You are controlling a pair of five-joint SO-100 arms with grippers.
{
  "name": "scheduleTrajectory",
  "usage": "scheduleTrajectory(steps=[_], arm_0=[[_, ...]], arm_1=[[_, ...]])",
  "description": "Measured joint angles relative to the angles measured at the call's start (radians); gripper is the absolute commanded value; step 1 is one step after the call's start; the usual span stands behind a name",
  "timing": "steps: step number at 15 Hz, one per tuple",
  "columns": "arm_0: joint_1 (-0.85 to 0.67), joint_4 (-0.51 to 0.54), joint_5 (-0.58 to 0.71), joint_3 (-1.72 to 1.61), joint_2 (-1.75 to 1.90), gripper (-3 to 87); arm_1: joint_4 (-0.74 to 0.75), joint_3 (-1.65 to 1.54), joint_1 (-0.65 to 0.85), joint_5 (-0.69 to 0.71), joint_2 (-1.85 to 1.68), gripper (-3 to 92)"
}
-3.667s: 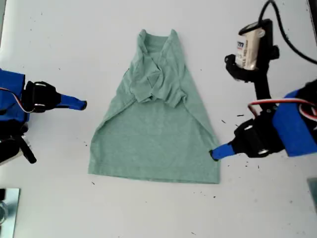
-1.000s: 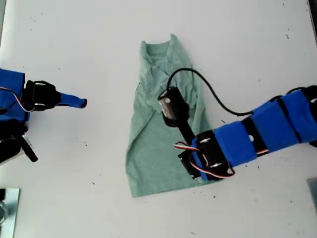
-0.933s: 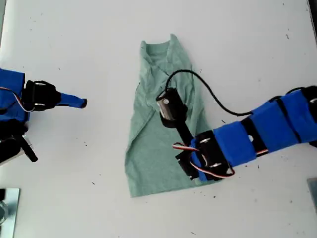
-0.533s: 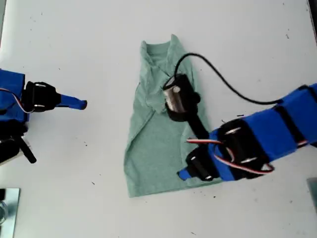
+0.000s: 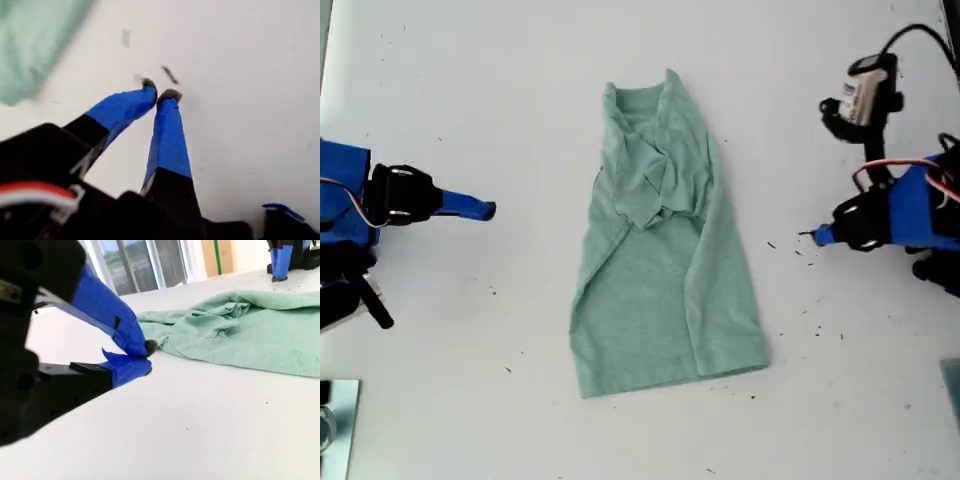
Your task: Fold t shirt
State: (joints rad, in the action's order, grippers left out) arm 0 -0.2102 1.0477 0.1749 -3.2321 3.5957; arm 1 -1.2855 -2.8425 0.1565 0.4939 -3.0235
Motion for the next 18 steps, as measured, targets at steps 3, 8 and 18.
scheduleTrajectory(steps=[3,8,18], arm_0=[[0.060,0.000,-0.133,0.114,-0.049,-0.3],[0.291,0.213,-0.380,0.969,-1.072,-0.2],[0.365,0.535,-0.298,1.973,-1.979,23.9]], arm_1=[[0.063,-0.158,0.029,-0.002,-0.112,2.5],[0.091,-0.189,0.061,-0.009,-0.133,2.5],[0.003,-0.206,0.063,-0.003,-0.334,2.5]])
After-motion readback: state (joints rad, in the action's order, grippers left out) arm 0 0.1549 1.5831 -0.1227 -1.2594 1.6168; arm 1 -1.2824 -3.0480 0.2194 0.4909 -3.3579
